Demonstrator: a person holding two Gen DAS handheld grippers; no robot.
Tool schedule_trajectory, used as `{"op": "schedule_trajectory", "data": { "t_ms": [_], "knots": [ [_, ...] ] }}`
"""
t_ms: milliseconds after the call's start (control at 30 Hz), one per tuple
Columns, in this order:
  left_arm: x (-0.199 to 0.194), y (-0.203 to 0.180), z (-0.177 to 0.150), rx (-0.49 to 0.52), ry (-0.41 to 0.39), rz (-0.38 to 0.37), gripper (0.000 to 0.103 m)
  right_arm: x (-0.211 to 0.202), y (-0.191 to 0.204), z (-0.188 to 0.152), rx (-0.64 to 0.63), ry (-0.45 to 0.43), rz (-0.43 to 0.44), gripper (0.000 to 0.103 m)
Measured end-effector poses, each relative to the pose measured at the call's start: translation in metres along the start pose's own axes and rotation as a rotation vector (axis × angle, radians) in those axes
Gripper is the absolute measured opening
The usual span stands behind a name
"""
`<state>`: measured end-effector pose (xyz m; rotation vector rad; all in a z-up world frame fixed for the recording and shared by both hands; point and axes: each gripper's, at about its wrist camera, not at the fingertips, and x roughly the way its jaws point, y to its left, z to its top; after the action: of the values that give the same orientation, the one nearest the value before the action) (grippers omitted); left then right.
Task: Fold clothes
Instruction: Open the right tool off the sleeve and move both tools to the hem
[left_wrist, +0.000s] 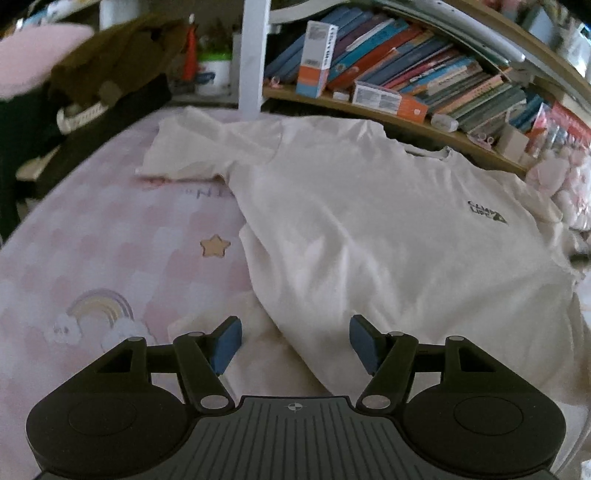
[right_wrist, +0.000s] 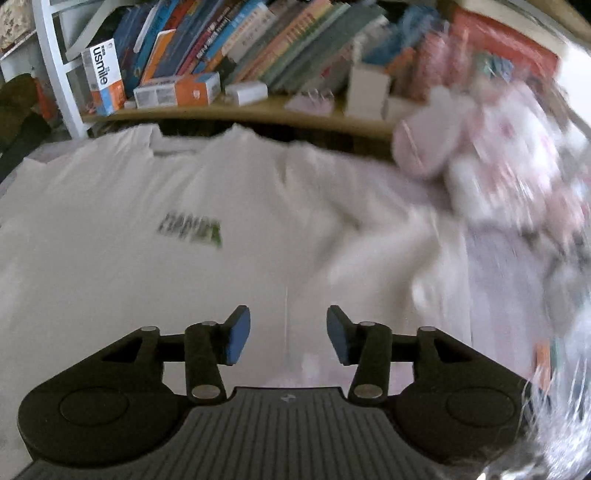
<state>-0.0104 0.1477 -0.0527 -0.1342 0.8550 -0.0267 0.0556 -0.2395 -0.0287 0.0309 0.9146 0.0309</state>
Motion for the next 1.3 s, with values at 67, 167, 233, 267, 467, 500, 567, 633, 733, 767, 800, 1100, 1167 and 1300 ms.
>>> {"op": "schedule_trajectory", "data": {
  "t_ms": [67,167,233,267,467,500,567,633,733,767,800,1100,1167,1300],
  "knots": [
    [-0.001,-0.001,-0.001,-0.019,0.004,-0.01,0.066,-0.014,-0.003,-0.021,0.051,0.025,0.029,0.05],
    [-0.003,-0.003,-0.005,-0.035,0.01,-0.011,0.066,-0.03,-0.006,-0.048,0.12,0.062,0.06,0.054],
    [-0.005,-0.006,-0.008,-0.044,0.012,-0.01,0.066,-0.038,-0.008,-0.064,0.163,0.088,0.084,0.054],
    [-0.006,-0.007,-0.009,-0.047,0.011,-0.008,0.066,-0.04,-0.009,-0.07,0.186,0.102,0.1,0.055],
    [-0.016,-0.016,-0.015,-0.061,-0.005,0.009,0.066,-0.047,-0.019,-0.093,0.304,0.161,0.193,0.055],
    [-0.019,-0.017,-0.016,-0.065,-0.008,0.013,0.066,-0.048,-0.02,-0.094,0.311,0.164,0.206,0.055],
    [-0.024,-0.019,-0.019,-0.077,-0.01,0.021,0.066,-0.048,-0.021,-0.094,0.313,0.168,0.231,0.055],
    [-0.029,-0.021,-0.024,-0.089,-0.007,0.034,0.066,-0.046,-0.021,-0.094,0.32,0.186,0.27,0.055],
    [-0.037,-0.024,-0.035,-0.102,0.0,0.056,0.066,-0.044,-0.02,-0.095,0.32,0.222,0.327,0.055],
    [-0.04,-0.026,-0.038,-0.104,0.002,0.062,0.066,-0.043,-0.019,-0.095,0.314,0.234,0.343,0.055],
    [-0.043,-0.028,-0.041,-0.104,0.005,0.069,0.066,-0.042,-0.018,-0.095,0.308,0.247,0.36,0.055],
    [-0.07,-0.039,-0.074,-0.13,0.029,0.069,0.066,-0.038,0.002,-0.103,0.322,0.379,0.55,0.055],
    [-0.074,-0.04,-0.081,-0.123,0.035,0.058,0.066,-0.041,0.008,-0.105,0.316,0.39,0.562,0.055],
    [-0.079,-0.035,-0.084,-0.059,0.014,0.06,0.066,-0.053,0.022,-0.113,0.307,0.383,0.558,0.055]
  ]
}}
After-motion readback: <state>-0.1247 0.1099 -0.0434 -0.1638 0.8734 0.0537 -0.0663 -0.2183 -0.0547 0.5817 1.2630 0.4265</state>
